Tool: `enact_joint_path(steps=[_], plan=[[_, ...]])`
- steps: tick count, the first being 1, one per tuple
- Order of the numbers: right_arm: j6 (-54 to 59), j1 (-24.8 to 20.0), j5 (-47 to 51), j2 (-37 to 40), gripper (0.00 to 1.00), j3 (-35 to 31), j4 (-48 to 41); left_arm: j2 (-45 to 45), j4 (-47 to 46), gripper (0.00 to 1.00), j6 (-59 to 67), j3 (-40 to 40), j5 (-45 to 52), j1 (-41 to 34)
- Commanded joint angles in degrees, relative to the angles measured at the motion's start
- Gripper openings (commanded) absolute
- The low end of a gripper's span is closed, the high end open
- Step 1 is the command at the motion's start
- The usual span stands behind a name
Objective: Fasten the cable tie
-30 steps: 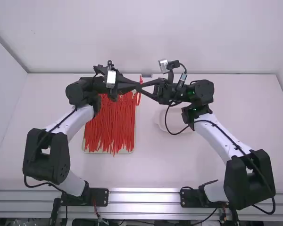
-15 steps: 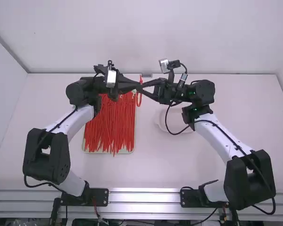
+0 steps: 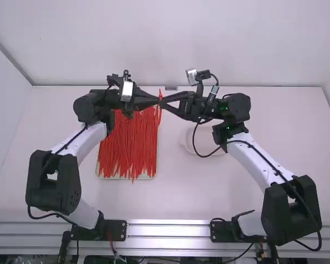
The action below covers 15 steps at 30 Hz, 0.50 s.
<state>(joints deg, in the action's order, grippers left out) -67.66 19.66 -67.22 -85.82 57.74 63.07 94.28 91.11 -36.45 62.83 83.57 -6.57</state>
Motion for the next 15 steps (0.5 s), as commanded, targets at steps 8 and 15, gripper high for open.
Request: enact_joint_path(steps=[8, 15], plan=[[-0.1, -4.1, 7.2, -1.1, 0.36, 0.7, -0.4, -3.3, 1.6, 0.01, -0.2, -0.7, 6.1, -1.1], [-0.1, -5.0, 6.9, -1.1, 0.42, 0.7, -0.5, -4.1, 1.6, 0.01, -0.2, -0.7, 6.0, -1.1]])
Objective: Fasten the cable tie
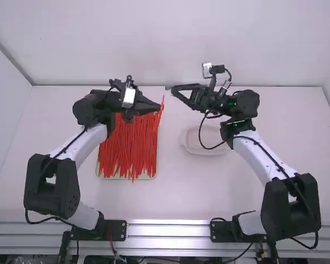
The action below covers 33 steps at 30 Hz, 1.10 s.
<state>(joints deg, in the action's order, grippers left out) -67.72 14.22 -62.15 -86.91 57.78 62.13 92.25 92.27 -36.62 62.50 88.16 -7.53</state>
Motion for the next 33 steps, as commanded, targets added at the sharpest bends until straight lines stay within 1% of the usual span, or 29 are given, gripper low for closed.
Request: enact_joint_path(steps=[1, 9, 16, 21, 25, 28, 33], plan=[[0.0, 0.6, 1.7, 0.0, 0.42, 0.7, 0.4, -2.1, 0.4, 0.01, 0.0, -0.3, 1.5, -0.2], [-0.5, 3.0, 0.2, 0.0, 0.44, 0.7, 0.5, -2.3, 0.4, 0.01, 1.1, -0.3, 1.2, -0.2], [-4.2, 3.0, -1.8, 0.0, 0.44, 0.7, 1.1, -2.3, 0.3, 0.02, 1.5, -0.3, 1.5, 1.6], [-4.5, 3.0, -2.1, 0.0, 0.44, 0.7, 1.1, -2.3, -0.3, 0.01, 1.5, -0.3, 1.6, 1.9], [-6.8, 3.1, -2.4, 0.0, 0.44, 0.7, 5.1, -2.3, -0.1, 0.01, 1.5, -0.7, 1.6, 1.6], [-9.6, 3.1, -2.3, 0.0, 0.43, 0.7, 10.5, -2.3, -0.2, 0.01, 1.5, -0.8, 1.6, 1.6], [-9.8, 4.3, -2.1, 0.0, 0.43, 0.7, 11.0, -2.3, -0.1, 0.01, 1.5, -1.0, 1.4, 1.5]])
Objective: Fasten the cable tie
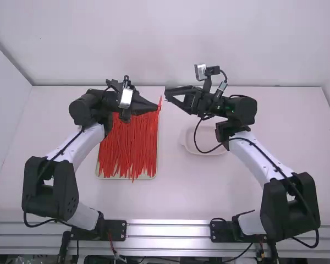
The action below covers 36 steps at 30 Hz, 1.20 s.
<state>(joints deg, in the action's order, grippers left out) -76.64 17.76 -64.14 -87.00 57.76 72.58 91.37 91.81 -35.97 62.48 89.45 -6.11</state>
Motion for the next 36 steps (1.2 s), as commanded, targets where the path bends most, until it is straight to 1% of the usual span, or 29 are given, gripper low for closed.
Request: enact_joint_path(steps=[1, 11, 15, 16, 17, 18, 19, 21, 30, 36], plan=[[-0.9, 1.6, -0.2, 0.1, 0.44, 0.7, 0.2, -1.4, 0.5, 0.01, 0.9, -1.0, 0.1, 0.1], [0.4, 3.7, 1.1, 0.1, 0.45, 0.7, -0.6, -1.4, 0.6, 0.02, 0.8, -1.0, 0.1, -0.5], [1.5, 3.7, 0.8, 0.1, 0.39, 0.7, -1.2, -1.4, 0.2, 0.02, 0.9, -1.0, -0.2, -1.0], [1.4, 3.7, 0.7, 0.1, 0.35, 0.7, -1.2, -1.4, 0.5, 0.01, 0.8, -1.0, -0.2, -1.0], [1.5, 3.7, 0.7, 0.1, 0.28, 0.7, -1.2, -1.4, 0.6, 0.01, 0.7, -1.0, -0.4, -1.0], [1.5, 3.7, 0.7, 0.1, 0.18, 0.7, -1.2, -1.4, 0.6, 0.01, 0.6, -1.0, -0.5, -1.0], [1.5, 3.7, 0.7, 0.1, 0.15, 0.7, -1.2, -1.4, 0.6, 0.02, 0.6, -1.0, -0.5, -1.0], [1.6, 3.7, 0.6, 0.1, 0.00, 0.7, -1.2, -1.4, 0.6, 0.02, 0.8, -1.0, -0.5, -1.0], [3.6, 3.6, -0.1, 0.1, 0.00, 0.7, -0.5, -1.4, 0.2, 0.02, 0.5, -1.0, -0.2, -1.0], [3.6, 0.9, 1.3, 0.1, 0.00, 0.8, -0.5, -1.4, -0.5, 0.01, -0.5, -1.3, 0.2, -1.4]])
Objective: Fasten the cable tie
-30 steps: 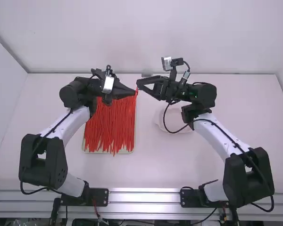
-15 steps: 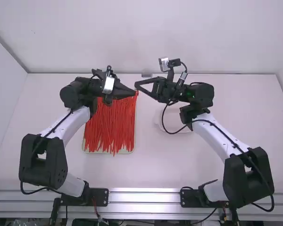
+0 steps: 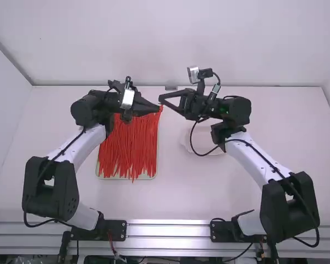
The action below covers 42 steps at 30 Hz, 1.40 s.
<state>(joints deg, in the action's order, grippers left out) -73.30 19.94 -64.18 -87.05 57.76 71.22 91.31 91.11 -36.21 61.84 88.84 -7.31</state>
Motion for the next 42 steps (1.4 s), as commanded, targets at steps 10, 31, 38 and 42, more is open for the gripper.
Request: enact_joint_path(steps=[10, 31, 38, 42], plan=[[0.2, -3.8, 1.0, 0.1, 0.00, 3.3, 0.6, -1.3, 1.2, 0.01, 0.0, -4.2, 0.6, -0.2], [0.0, -7.1, 0.9, 0.1, 0.00, 13.7, 0.3, -1.3, 1.1, 0.01, 3.9, -15.4, -1.5, -0.2], [0.7, -8.0, -0.3, 0.1, 0.00, 18.8, -3.4, -1.3, 1.5, 0.01, 6.3, -18.8, -1.5, -0.2], [1.8, -7.1, -1.0, 0.1, 0.00, 19.5, -4.6, -1.3, 1.5, 0.02, 6.3, -19.1, -2.8, -0.2]])
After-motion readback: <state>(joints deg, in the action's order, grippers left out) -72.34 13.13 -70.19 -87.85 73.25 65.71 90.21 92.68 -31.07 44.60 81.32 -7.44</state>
